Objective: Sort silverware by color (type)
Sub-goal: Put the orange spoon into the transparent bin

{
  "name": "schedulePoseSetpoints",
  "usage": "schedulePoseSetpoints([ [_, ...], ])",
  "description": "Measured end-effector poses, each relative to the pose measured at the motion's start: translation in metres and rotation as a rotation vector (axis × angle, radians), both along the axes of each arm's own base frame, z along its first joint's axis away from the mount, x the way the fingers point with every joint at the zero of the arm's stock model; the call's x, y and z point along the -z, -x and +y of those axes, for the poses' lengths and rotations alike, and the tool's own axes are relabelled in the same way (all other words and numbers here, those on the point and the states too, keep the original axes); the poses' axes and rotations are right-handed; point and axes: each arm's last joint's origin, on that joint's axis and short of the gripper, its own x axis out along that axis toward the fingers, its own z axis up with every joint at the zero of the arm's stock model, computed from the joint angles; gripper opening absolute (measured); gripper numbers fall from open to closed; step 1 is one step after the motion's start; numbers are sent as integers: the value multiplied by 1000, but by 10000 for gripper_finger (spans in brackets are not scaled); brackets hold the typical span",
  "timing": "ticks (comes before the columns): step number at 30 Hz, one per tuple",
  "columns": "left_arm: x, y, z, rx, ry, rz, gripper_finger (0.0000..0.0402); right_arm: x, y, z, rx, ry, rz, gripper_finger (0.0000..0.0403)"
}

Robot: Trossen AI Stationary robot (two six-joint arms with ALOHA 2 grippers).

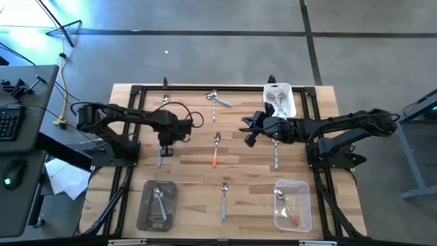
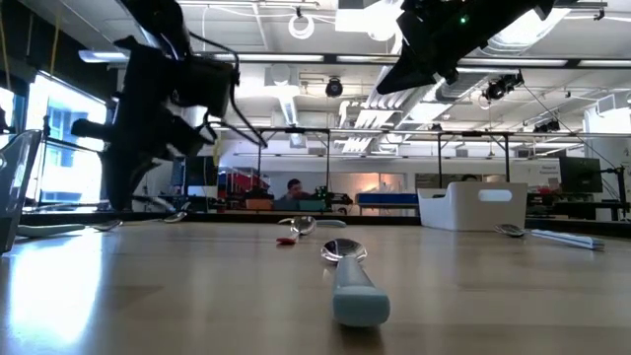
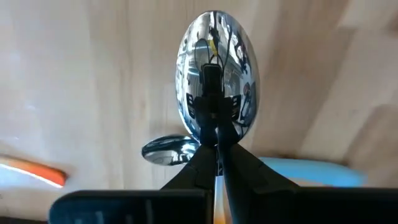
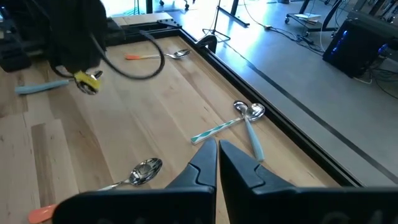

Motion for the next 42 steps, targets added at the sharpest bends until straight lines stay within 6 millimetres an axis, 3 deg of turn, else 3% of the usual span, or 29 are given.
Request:
schedulePoseSetpoints([
  [9, -38, -7, -5, -185, 109, -448, 5, -3, 4, 25, -23, 76, 10, 0],
  [13, -51, -13, -6, -245, 124, -716, 4, 10, -3, 40, 10, 60, 11, 0],
  [19, -69, -32, -4, -291, 58, -1145, 4, 51, -40, 61, 101, 73, -68, 0],
  [24, -74, -44, -4, -298, 3, -1397, 4, 59, -73, 65, 100, 115, -157, 5],
  [28, -76, -47, -7, -309, -24, -1505, 5, 49, -88, 64, 99, 141, -162, 40],
  [36, -81, -45, -7, -335, -29, -1680, 5, 28, -99, 64, 75, 152, -201, 162],
  [42, -87, -46, -10, -325, -17, -1741, 5, 25, -102, 52, 114, 145, -210, 184],
])
